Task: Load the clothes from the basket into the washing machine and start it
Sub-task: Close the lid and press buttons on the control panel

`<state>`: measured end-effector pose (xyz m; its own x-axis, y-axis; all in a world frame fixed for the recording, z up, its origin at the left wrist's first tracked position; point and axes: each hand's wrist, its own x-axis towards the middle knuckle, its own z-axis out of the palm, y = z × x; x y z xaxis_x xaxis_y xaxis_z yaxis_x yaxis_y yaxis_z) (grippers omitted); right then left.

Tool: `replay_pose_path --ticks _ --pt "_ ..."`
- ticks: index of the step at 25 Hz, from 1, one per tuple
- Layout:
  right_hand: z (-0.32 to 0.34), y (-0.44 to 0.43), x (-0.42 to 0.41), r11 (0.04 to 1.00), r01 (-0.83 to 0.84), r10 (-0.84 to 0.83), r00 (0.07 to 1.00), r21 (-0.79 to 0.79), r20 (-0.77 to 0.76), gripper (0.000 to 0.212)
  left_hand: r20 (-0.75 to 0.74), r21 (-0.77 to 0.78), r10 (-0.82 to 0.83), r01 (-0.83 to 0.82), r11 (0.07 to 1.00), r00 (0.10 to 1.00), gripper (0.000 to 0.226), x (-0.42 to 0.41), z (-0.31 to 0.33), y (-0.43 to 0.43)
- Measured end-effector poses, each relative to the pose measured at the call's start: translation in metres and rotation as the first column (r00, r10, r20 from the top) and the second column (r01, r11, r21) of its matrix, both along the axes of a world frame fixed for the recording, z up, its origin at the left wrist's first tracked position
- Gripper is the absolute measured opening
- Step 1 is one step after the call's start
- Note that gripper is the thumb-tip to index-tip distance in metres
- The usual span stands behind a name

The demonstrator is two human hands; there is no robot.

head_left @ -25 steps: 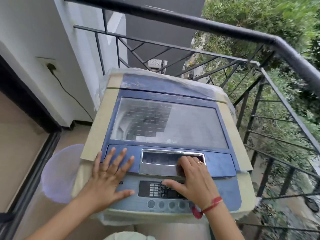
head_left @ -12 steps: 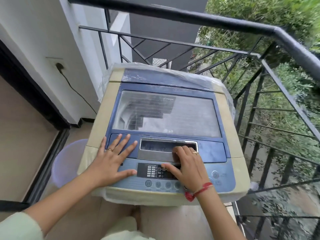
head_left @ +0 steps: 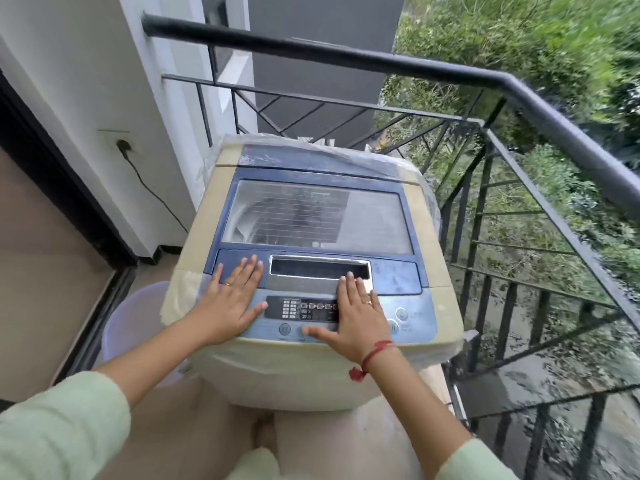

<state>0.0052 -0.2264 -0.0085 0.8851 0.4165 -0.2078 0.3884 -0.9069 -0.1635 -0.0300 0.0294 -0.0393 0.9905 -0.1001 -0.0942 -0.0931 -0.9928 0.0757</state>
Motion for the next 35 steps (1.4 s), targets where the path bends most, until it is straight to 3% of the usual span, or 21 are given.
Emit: replay_pose_path --ticks 4,7,9,11,14,18,22,28,32,35 --pt "0.009 -0.016 0.000 0.979 0.015 -0.006 0.999 0.203 -0.043 0.132 0.042 -0.016 -0.024 0.025 1.000 0.999 0.100 -0.010 -0.001 -0.004" --pt "0.004 -0.039 -0.032 0.906 0.034 -0.126 0.973 0.422 0.192 0.093 0.052 0.069 -0.095 0.091 0.993 0.994 0.123 -0.013 0.001 -0.004" --pt "-0.004 -0.058 -0.056 0.865 0.142 -0.251 0.953 0.481 0.169 0.071 0.050 0.104 -0.111 0.106 0.989 0.993 0.131 -0.013 0.001 -0.005" --pt "-0.012 -0.074 -0.066 0.900 0.255 -0.295 0.953 0.353 0.064 0.075 0.062 0.088 -0.103 0.098 0.991 0.993 0.131 -0.012 0.002 -0.006" --pt "-0.023 -0.088 -0.053 0.939 0.303 -0.320 0.943 0.159 0.092 0.082 0.090 0.049 -0.090 0.086 0.995 0.992 0.130 -0.011 0.001 -0.006" --pt "-0.020 -0.092 -0.036 0.950 0.310 -0.313 0.941 0.046 0.126 0.074 0.102 0.039 -0.094 0.090 0.995 0.990 0.129 -0.008 0.001 -0.008" --pt "-0.011 -0.094 -0.026 0.949 0.311 -0.316 0.940 0.056 0.130 0.072 0.100 0.057 -0.090 0.085 0.995 0.991 0.129 -0.005 0.003 -0.009" --pt "-0.007 -0.094 -0.014 0.968 0.218 -0.202 0.971 -0.127 0.125 0.068 0.091 0.075 -0.088 0.082 0.994 0.992 0.129 -0.006 0.003 -0.010" --pt "-0.007 -0.101 -0.019 0.938 0.315 -0.316 0.949 0.143 -0.018 0.069 0.094 0.082 -0.089 0.081 0.993 0.992 0.128 -0.005 0.003 -0.010" --pt "-0.012 -0.102 -0.027 0.897 0.331 -0.309 0.943 0.293 -0.122 0.078 0.099 0.087 -0.095 0.086 0.992 0.991 0.128 -0.005 0.004 -0.010"
